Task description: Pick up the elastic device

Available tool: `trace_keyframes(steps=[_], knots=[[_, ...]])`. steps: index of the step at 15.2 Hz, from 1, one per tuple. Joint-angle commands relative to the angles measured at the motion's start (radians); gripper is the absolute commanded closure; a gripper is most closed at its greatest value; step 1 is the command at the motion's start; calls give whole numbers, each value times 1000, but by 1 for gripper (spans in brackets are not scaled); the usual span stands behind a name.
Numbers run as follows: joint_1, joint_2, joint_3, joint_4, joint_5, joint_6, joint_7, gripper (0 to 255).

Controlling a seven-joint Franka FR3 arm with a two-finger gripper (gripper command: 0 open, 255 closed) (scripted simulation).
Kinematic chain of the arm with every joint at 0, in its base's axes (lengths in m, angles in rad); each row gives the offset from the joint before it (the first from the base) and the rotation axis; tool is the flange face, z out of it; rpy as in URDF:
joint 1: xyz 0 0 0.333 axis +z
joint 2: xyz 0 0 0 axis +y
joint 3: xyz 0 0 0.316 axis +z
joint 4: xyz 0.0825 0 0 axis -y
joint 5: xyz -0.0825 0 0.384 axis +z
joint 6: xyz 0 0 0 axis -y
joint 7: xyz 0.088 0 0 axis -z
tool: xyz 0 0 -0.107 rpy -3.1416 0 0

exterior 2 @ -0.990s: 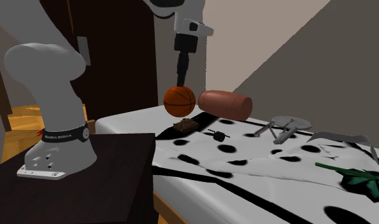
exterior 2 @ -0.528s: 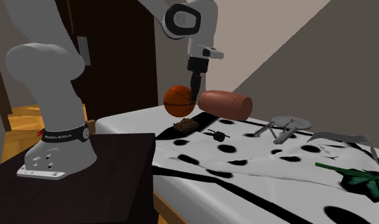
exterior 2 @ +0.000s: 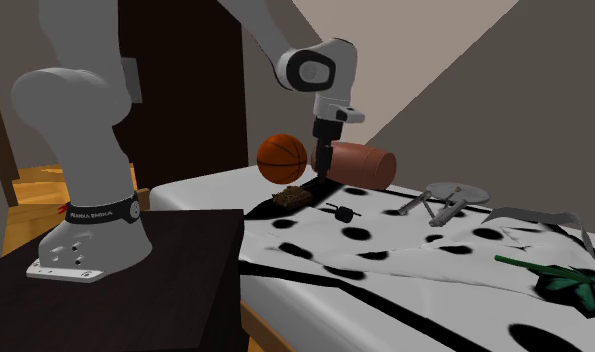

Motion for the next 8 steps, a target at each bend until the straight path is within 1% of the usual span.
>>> trace_keyframes(steps=[1,8], knots=[[9,77,5,51,-2,29,11,0],[56,339,16,266,-17,90,57,0]])
